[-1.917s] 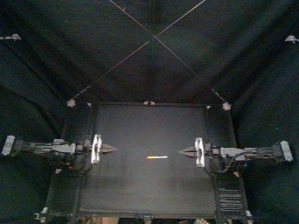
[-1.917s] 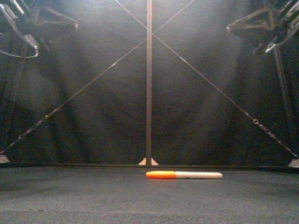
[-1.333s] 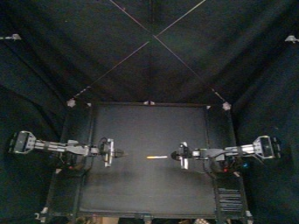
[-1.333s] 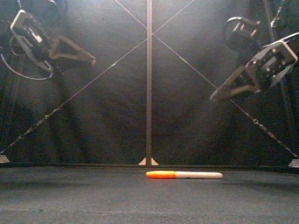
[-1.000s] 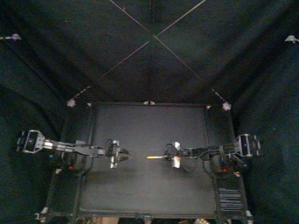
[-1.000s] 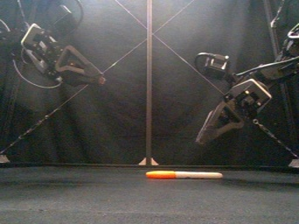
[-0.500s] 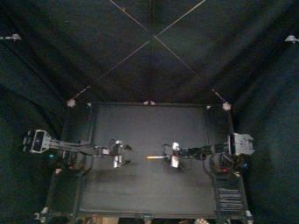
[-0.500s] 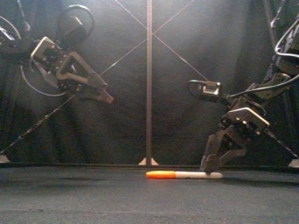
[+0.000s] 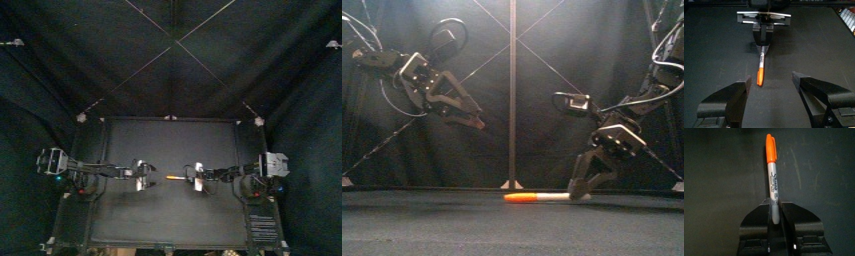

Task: Uncap the pen

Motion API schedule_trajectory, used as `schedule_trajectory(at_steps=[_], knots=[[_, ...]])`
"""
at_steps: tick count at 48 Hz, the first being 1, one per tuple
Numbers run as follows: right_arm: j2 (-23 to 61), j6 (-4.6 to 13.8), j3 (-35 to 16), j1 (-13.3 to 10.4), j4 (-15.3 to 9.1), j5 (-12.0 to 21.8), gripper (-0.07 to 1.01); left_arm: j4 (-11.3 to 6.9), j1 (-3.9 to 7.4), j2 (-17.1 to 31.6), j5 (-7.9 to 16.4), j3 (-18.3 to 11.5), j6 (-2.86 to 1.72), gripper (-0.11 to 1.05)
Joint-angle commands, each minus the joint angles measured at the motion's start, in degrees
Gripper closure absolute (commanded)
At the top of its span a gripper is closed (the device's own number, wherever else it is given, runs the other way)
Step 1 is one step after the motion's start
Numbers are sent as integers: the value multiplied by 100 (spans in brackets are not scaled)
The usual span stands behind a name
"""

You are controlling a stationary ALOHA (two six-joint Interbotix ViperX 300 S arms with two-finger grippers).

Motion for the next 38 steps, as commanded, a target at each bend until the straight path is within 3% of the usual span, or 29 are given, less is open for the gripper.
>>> schedule_trajectory(at_steps=[1, 10, 28, 38], knots=[[-272, 9, -264, 0, -79, 53, 45, -9, 26, 193, 334, -360, 9, -3], [-316, 18, -413, 35, -185, 255, 45, -26, 114, 448, 554, -536, 0, -3], [-316, 18, -466, 114, -185, 264, 45, -44, 281, 703, 624, -677, 0, 0], [-325, 9, -466, 114, -185, 264, 46, -35, 299, 738, 633, -677, 9, 24]])
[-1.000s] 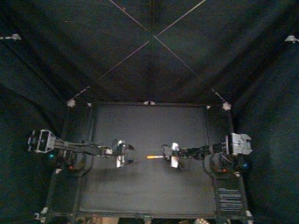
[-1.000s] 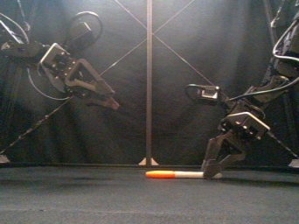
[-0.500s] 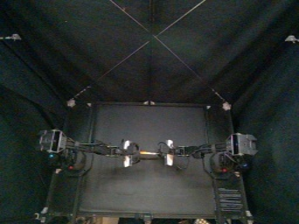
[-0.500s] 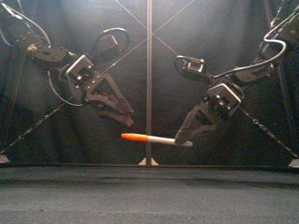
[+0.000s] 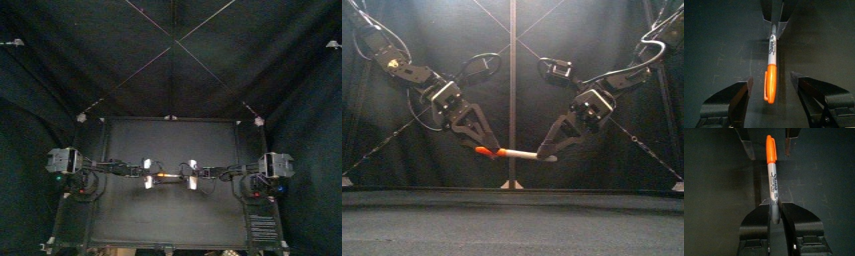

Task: Uncap the pen

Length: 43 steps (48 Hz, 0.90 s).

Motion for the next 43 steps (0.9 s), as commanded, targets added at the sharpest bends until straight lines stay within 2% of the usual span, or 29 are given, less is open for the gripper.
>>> schedule_trajectory(at_steps=[1, 7, 11, 19, 34, 43], knots=[[-167, 0, -105, 0, 0, -26, 46, 9, 35, -9, -18, -123, 0, 27], [-176, 0, -97, 0, 0, -26, 45, 0, 88, -9, -18, -114, 0, 48], [-193, 0, -44, 0, 0, -26, 46, 0, 132, -44, 62, -97, 0, 55], [-448, 18, 237, -26, 9, -26, 46, 0, 185, -237, 378, 35, -9, 55], [-1187, 62, 923, -132, 44, -105, 46, 9, 211, -844, 387, 580, 0, 55], [-1406, 62, 1169, -202, 44, -439, 46, 18, 211, -1178, 378, 853, 0, 55]])
